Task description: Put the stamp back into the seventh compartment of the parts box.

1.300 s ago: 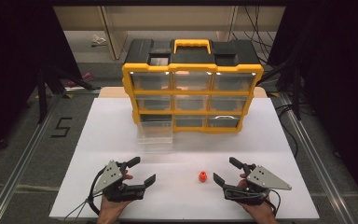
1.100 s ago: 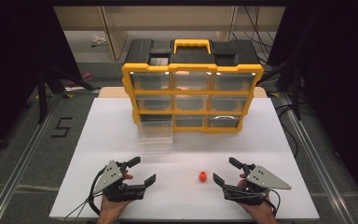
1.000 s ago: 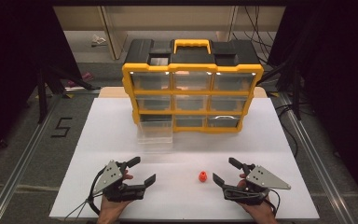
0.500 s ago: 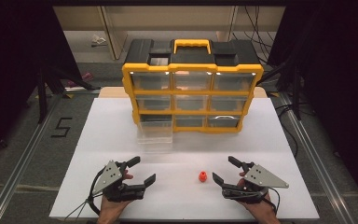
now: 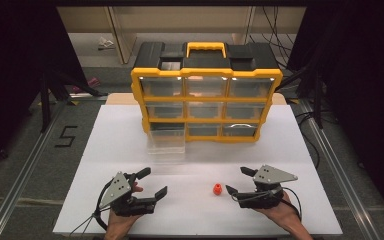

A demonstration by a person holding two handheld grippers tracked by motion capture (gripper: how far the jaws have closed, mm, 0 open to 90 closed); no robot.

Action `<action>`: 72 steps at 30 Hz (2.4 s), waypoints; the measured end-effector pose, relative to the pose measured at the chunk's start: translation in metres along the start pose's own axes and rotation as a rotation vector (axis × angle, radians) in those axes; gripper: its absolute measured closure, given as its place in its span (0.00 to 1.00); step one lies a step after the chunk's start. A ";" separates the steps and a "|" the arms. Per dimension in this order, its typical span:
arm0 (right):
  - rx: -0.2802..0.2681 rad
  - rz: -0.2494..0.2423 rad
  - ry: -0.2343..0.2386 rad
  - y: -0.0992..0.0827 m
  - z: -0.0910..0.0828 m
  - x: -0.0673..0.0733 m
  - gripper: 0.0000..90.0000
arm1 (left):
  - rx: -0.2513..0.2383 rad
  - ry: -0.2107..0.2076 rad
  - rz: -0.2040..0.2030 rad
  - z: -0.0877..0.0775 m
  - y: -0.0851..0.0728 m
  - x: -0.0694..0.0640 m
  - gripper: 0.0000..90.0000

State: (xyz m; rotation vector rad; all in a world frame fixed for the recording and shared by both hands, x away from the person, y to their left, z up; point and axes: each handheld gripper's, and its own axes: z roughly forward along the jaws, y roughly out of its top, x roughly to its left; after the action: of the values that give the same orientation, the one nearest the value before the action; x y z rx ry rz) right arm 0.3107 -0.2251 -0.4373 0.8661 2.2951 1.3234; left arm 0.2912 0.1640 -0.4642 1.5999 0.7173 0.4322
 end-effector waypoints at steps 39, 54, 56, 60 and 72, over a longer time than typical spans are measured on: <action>0.462 -0.170 0.085 0.016 0.069 0.010 0.42 | -0.009 -0.009 0.003 -0.001 0.001 -0.001 0.18; 0.532 -0.173 0.117 0.013 0.084 0.009 0.63 | -0.011 -0.011 0.006 -0.001 0.001 -0.002 0.18; 0.541 -0.184 0.117 0.013 0.085 0.010 0.66 | -0.011 -0.012 0.007 0.000 0.001 -0.002 0.18; 0.532 -0.201 0.117 0.013 0.085 0.010 0.71 | -0.009 -0.013 0.008 0.000 0.001 -0.002 0.18; 0.391 -0.202 0.088 0.019 0.075 0.009 0.72 | -0.008 -0.010 0.011 0.000 0.001 -0.002 0.18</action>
State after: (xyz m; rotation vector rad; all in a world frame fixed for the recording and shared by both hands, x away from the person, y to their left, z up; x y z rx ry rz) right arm 0.3528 -0.1629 -0.4580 0.6737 2.6796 0.8573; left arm 0.2898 0.1629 -0.4629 1.5985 0.6991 0.4342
